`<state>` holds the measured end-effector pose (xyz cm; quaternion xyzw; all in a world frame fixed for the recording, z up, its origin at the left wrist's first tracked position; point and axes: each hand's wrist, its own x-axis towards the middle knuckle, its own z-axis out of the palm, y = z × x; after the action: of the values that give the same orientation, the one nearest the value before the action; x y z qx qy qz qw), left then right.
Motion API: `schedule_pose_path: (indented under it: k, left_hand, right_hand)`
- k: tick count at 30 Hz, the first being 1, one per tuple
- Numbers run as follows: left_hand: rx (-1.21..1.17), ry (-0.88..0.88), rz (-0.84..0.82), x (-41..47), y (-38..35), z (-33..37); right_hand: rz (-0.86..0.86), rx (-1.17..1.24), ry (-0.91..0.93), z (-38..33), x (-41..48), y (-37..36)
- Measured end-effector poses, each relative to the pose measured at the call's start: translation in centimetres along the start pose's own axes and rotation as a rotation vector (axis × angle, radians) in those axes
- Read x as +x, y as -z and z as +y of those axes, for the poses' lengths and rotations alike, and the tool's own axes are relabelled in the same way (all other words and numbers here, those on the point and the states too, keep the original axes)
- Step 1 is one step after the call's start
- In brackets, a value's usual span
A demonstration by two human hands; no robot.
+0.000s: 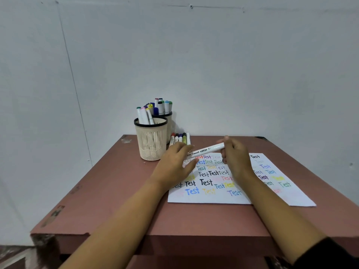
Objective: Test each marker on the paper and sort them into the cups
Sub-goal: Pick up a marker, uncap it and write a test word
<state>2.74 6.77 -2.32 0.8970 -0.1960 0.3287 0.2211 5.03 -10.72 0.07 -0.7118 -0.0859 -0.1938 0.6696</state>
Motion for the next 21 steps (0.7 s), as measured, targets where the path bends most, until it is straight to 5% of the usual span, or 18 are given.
schedule_pose_path:
  k: [10, 15, 21]
  left_hand:
    - [0.032, 0.044, 0.014, 0.0, 0.0, 0.1]
    - [0.011, 0.008, -0.003, -0.1, -0.1, 0.2]
    - [-0.403, 0.242, 0.058, 0.1, 0.8, 1.8]
  right_hand:
    - [-0.194, 0.374, -0.231, -0.5, -0.8, -0.3]
    - [-0.340, 0.180, -0.241, 0.1, -1.7, -1.2]
    - [-0.264, 0.300, -0.299, -0.4, -1.1, -0.5]
